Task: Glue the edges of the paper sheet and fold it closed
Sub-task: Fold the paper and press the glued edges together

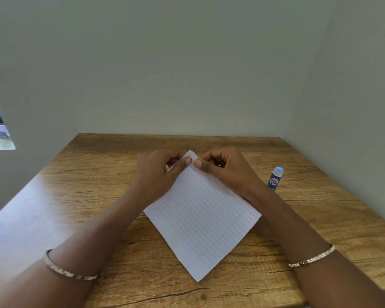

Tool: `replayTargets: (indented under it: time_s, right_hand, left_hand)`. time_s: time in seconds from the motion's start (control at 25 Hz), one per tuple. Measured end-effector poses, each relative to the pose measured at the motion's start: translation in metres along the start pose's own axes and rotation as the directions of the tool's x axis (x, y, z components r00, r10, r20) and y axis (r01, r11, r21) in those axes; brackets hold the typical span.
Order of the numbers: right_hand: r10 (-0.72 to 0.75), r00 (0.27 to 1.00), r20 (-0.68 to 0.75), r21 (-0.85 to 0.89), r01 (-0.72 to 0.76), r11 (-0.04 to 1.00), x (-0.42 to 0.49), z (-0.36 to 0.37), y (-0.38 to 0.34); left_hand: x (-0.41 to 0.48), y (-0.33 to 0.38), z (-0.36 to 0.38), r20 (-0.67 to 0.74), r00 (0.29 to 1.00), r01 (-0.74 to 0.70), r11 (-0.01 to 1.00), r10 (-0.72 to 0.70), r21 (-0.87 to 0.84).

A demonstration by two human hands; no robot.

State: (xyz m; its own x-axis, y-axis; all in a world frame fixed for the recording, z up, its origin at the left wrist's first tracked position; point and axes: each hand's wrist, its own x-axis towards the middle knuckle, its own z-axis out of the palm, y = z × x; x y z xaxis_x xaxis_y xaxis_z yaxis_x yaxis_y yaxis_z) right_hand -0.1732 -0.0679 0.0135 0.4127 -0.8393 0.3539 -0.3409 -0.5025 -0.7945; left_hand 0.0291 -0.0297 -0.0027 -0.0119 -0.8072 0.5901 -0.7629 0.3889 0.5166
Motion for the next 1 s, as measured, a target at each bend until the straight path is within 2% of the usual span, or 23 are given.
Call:
replayTargets:
  time_s: [0.16, 0.28, 0.4, 0.52, 0.6, 0.72, 0.84, 1.0]
  right_hand:
    - [0.038, 0.998, 0.042, -0.062, -0.035, 0.997, 0.000, -0.002, 0.000]
    - [0.029, 0.999, 0.040, -0.098, -0.025, 0.995, 0.000, -0.002, -0.001]
    - [0.085, 0.994, 0.072, 0.000, -0.085, 0.996, -0.004, -0.007, -0.006]
    - [0.118, 0.985, 0.125, 0.035, -0.124, 0.992, -0.005, -0.013, -0.009]
    - [0.105, 0.988, 0.113, -0.015, -0.104, 0.994, -0.003, -0.015, -0.009]
    - [0.077, 0.995, 0.065, -0.099, -0.071, 0.993, -0.001, -0.016, -0.008]
    - [0.062, 0.998, 0.019, -0.130, -0.059, 0.990, -0.001, -0.015, -0.008]
    - [0.063, 0.997, 0.036, -0.148, -0.057, 0.987, -0.001, -0.021, -0.008]
  left_hand:
    - [0.000, -0.001, 0.002, -0.048, 0.996, 0.067, 0.994, -0.071, -0.090]
    - [-0.001, 0.000, 0.002, -0.046, 0.996, 0.065, 0.992, -0.070, -0.106]
    - [-0.002, 0.001, 0.003, -0.042, 0.997, 0.067, 0.993, -0.071, -0.101]
    - [0.000, 0.001, 0.000, -0.093, 0.985, 0.134, 0.981, -0.148, -0.139]
    - [0.001, 0.001, -0.004, -0.131, 0.972, 0.169, 0.970, -0.193, -0.173]
    - [-0.001, 0.004, -0.004, -0.134, 0.977, 0.143, 0.977, -0.165, -0.159]
    - [-0.001, 0.003, -0.001, -0.143, 0.977, 0.133, 0.977, -0.158, -0.167]
    - [0.002, -0.006, -0.006, -0.224, 0.954, 0.166, 0.974, -0.198, -0.152]
